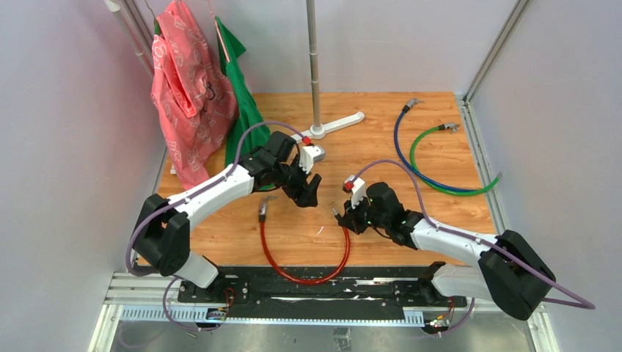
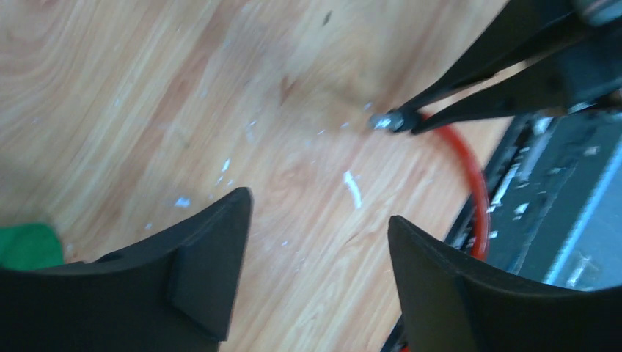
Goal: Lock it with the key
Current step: Pick up the lock from the center of the board.
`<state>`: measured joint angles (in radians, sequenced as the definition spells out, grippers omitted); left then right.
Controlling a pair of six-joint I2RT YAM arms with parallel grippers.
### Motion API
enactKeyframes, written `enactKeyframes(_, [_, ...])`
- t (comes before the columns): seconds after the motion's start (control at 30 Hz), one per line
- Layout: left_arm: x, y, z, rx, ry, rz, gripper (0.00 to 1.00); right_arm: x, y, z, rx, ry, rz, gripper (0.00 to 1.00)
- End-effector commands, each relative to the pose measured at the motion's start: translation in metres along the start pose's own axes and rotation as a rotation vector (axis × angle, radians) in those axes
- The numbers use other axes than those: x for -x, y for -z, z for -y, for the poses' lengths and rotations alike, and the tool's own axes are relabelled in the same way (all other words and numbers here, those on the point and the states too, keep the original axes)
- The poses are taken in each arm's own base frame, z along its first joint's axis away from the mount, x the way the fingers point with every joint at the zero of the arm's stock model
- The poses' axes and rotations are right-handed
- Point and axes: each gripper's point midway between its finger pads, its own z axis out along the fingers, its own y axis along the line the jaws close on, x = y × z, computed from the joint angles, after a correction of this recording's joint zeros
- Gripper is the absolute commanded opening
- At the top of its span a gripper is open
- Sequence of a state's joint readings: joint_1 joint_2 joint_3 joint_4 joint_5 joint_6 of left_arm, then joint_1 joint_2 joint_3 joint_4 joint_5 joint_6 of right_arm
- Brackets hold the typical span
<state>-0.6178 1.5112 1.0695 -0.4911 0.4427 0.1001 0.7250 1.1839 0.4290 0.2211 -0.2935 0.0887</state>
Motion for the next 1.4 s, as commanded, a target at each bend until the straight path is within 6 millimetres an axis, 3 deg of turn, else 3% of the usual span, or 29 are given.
enactKeyframes(0.0, [0.015, -0.005, 0.037, -0.197, 0.090, 0.062, 0.71, 0.032, 0.001, -0.019, 0.083, 0.112, 0.101, 0.00])
enactKeyframes(0.07, [0.010, -0.015, 0.039, -0.214, 0.140, 0.054, 0.69, 0.040, 0.001, -0.022, 0.088, 0.132, 0.127, 0.00])
enactKeyframes(0.17, [0.011, -0.024, 0.042, -0.247, 0.190, 0.078, 0.76, 0.048, -0.001, -0.023, 0.083, 0.146, 0.145, 0.00])
enactKeyframes(0.37, [0.023, -0.031, 0.049, -0.277, 0.212, 0.115, 0.80, 0.047, -0.005, -0.027, 0.093, 0.148, 0.133, 0.00])
enactKeyframes(0.57, [0.019, -0.039, 0.046, -0.274, 0.247, 0.098, 0.62, 0.050, -0.004, -0.036, 0.119, 0.167, 0.149, 0.00])
enactKeyframes(0.7, [0.017, -0.040, 0.046, -0.275, 0.252, 0.093, 0.44, 0.051, -0.002, -0.036, 0.114, 0.175, 0.153, 0.00])
enactKeyframes(1.0, [0.010, -0.025, 0.056, -0.295, 0.221, 0.090, 0.37, 0.054, 0.000, -0.033, 0.090, 0.173, 0.155, 0.00])
enactKeyframes(1.17, [0.009, -0.024, 0.060, -0.314, 0.241, 0.086, 0.10, 0.055, -0.002, -0.035, 0.104, 0.174, 0.153, 0.00])
enactKeyframes(1.3, [0.009, -0.026, 0.064, -0.326, 0.240, 0.080, 0.08, 0.057, 0.000, -0.039, 0.123, 0.177, 0.158, 0.00])
enactKeyframes(1.37, [0.009, -0.027, 0.064, -0.328, 0.243, 0.080, 0.13, 0.057, 0.000, -0.041, 0.136, 0.178, 0.157, 0.00])
